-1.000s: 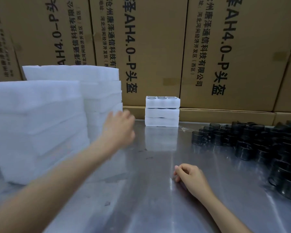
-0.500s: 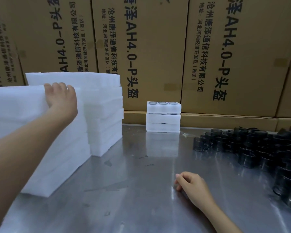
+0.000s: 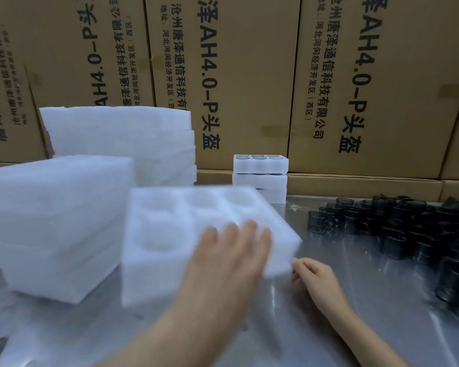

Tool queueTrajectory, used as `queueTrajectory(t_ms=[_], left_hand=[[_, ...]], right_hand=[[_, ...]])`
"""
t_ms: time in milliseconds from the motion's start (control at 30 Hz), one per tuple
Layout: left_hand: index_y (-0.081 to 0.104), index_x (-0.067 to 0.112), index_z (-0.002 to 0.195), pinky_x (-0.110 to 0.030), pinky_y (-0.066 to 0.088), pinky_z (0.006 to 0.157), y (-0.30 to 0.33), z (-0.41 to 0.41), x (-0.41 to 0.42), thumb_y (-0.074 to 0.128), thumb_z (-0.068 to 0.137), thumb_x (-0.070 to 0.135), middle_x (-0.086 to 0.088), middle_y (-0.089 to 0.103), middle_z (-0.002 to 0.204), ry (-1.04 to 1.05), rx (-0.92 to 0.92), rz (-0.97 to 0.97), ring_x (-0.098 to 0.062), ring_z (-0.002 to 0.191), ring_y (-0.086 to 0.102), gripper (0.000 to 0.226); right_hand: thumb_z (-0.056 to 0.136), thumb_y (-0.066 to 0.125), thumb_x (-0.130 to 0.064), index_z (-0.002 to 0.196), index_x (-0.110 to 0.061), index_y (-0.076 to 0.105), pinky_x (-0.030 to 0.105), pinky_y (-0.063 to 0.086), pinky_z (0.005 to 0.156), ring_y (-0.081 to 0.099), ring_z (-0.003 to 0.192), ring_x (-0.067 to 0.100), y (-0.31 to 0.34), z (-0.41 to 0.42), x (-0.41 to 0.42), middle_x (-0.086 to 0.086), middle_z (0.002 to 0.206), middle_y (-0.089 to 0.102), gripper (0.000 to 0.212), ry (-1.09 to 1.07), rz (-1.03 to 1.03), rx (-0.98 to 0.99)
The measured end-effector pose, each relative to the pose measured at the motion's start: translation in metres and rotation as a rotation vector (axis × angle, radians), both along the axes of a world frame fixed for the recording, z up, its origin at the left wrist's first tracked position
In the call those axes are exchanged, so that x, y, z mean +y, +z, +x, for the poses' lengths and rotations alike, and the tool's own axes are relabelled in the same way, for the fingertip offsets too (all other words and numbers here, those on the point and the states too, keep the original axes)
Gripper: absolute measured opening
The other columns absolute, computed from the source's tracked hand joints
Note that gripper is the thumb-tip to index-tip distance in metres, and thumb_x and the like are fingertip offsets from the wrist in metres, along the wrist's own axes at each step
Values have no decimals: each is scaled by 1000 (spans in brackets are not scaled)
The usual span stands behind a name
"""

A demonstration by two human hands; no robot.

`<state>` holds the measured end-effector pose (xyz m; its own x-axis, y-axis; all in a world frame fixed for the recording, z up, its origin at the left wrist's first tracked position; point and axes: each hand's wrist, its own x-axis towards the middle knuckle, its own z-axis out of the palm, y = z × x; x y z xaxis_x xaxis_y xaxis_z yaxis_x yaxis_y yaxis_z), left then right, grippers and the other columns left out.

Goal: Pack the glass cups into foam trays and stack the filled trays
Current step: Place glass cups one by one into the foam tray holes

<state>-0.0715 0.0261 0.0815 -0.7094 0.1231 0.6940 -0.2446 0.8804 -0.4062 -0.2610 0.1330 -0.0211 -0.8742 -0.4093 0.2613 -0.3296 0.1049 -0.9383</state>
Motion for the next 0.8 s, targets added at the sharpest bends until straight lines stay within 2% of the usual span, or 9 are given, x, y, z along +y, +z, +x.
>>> queueTrajectory(t_ms=[67,167,233,333,433,500,600,733,800], left_hand=[[74,21,100,-27,41,61,-33,-14,23,61,67,26,2,70,91,-150,-19,-7,-18,62,59,35],[74,28,97,-20,44,54,-65,-33,39,28,92,11,10,70,88,-272,-43,28,-13,57,55,50],[72,31,104,-19,45,55,-73,-42,46,31,92,16,12,69,93,-316,-108,46,-11,59,54,45],[65,36,118,-17,47,61,-78,-52,53,45,76,49,14,68,108,-368,-261,139,-5,69,59,48],[57,33,129,-18,47,87,-74,-51,44,48,74,71,13,60,127,-424,-258,325,-2,101,61,67],[49,34,133,-20,35,104,-66,-56,25,44,83,65,13,52,136,-517,-162,578,-1,122,49,60],[44,39,130,-20,28,108,-58,-74,-15,46,91,55,16,43,139,-532,-22,1217,4,127,37,42],[41,22,142,-31,34,104,-81,-99,-38,53,93,34,3,43,144,-503,-18,2182,-12,124,46,51],[43,18,140,-40,43,100,-95,-108,-36,56,92,26,-5,53,135,-548,12,2392,-23,118,55,50]], right_hand=[[93,50,1,66,-8,58,30,42,61,49,64,20,4,-5,8,8,64,57,29,16,-142,-181],[92,53,-6,75,-10,60,31,42,62,52,58,19,9,-19,26,2,60,60,19,-15,-279,-354],[93,56,-12,84,-12,64,27,46,58,60,58,11,9,-33,42,-3,67,66,12,-103,-273,-327],[94,54,-28,95,-13,66,29,49,70,63,82,15,7,-55,63,4,97,67,19,-159,-393,-396],[97,48,-31,94,-15,64,28,45,73,60,90,14,5,-69,75,8,105,65,23,-195,-451,-411],[97,49,-28,97,-14,64,27,45,74,59,95,14,3,-75,78,6,106,65,21,-199,-444,-390],[96,51,-22,94,-15,65,27,45,73,60,93,15,1,-76,73,5,101,67,16,-206,-354,-304],[95,51,-19,83,-13,66,28,44,63,61,74,16,1,-78,57,5,85,68,20,-253,-228,-188],[96,50,-18,81,-12,65,29,44,61,59,70,18,1,-84,53,7,80,66,22,-297,-212,-173]])
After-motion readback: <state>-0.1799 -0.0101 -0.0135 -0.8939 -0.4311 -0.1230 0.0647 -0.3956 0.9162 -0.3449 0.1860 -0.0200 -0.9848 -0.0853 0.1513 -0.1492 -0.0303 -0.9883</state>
